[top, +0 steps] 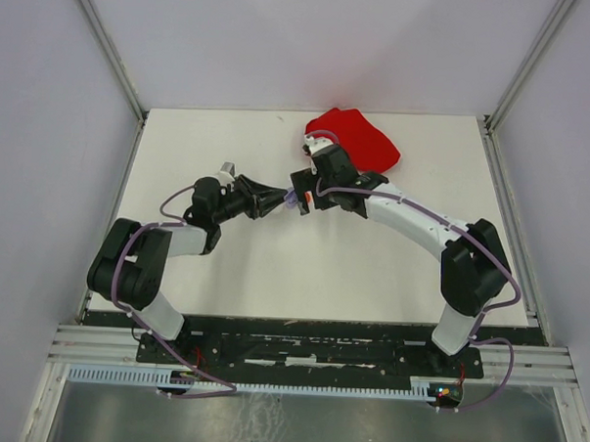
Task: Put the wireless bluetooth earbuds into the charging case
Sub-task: Adjust the earbud with the charging case, then close the charging case.
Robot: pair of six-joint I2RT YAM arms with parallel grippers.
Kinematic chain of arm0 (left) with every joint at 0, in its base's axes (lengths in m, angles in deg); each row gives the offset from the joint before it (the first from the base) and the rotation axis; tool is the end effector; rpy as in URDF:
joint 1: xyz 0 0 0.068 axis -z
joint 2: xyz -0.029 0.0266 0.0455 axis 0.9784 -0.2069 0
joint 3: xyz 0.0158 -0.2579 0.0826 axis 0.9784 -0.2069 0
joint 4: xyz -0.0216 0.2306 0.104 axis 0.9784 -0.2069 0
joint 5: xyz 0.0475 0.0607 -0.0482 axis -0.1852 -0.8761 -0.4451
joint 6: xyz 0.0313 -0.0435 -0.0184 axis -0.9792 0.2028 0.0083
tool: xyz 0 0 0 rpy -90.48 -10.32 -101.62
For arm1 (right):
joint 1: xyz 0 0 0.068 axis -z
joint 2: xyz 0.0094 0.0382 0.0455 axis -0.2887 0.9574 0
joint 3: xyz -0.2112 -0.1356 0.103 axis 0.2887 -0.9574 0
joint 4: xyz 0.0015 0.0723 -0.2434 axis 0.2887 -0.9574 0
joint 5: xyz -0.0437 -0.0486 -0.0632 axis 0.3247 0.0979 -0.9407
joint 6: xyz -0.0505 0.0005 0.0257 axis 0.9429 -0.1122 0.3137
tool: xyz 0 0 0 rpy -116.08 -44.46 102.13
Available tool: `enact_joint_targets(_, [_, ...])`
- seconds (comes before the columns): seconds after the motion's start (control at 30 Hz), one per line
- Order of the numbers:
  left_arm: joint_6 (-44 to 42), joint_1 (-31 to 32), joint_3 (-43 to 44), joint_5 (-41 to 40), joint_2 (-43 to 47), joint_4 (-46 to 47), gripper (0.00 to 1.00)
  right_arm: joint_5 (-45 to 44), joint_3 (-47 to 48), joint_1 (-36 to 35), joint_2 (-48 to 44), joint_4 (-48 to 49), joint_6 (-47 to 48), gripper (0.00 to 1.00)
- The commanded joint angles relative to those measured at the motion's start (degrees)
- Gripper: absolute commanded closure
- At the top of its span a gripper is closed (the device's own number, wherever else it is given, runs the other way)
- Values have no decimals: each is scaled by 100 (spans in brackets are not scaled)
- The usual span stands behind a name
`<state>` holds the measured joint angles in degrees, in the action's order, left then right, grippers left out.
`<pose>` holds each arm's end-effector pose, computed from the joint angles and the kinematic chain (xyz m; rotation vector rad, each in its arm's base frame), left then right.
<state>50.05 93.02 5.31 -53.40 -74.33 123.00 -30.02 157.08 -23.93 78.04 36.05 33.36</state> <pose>0.2965 -0.1033 0.1887 -0.7370 1.9677 -1.7448 0.3021 0.2528 0.2664 -0.4248 2.3353 0.3326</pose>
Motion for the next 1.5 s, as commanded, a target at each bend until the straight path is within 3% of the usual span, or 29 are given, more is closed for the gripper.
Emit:
enact_joint_targets(0.0, [-295,66,-73,42,231,110,97,-230,263,152,14,5,-102,1])
enact_joint_targets(0.3, [-287,99,-40,-3,212,87,97,-354,237,361,13,29,-83,1])
enact_joint_targets(0.43, [-190,95,120,-155,141,84,97,-646,-265,362,-467,459,104,1])
enact_joint_targets(0.7, [443,271,198,-1429,82,207,97,-881,-2637,364,-1738,3439,704,1])
enact_joint_targets(0.87, [1207,600,248,-2294,-56,216,97,-425,-4053,356,-1833,5913,1078,1])
enact_joint_targets(1.0, [1871,909,326,-2728,-226,216,97,-154,-4645,309,-1523,7409,1280,1])
enact_joint_targets(1.17, [2204,1338,593,-3250,-245,-358,97,-183,-4624,32,-986,8098,1633,1])
enact_joint_targets(1.47, [2409,1758,727,-4143,279,-1805,97,-678,-4113,-348,-262,8358,1797,1])
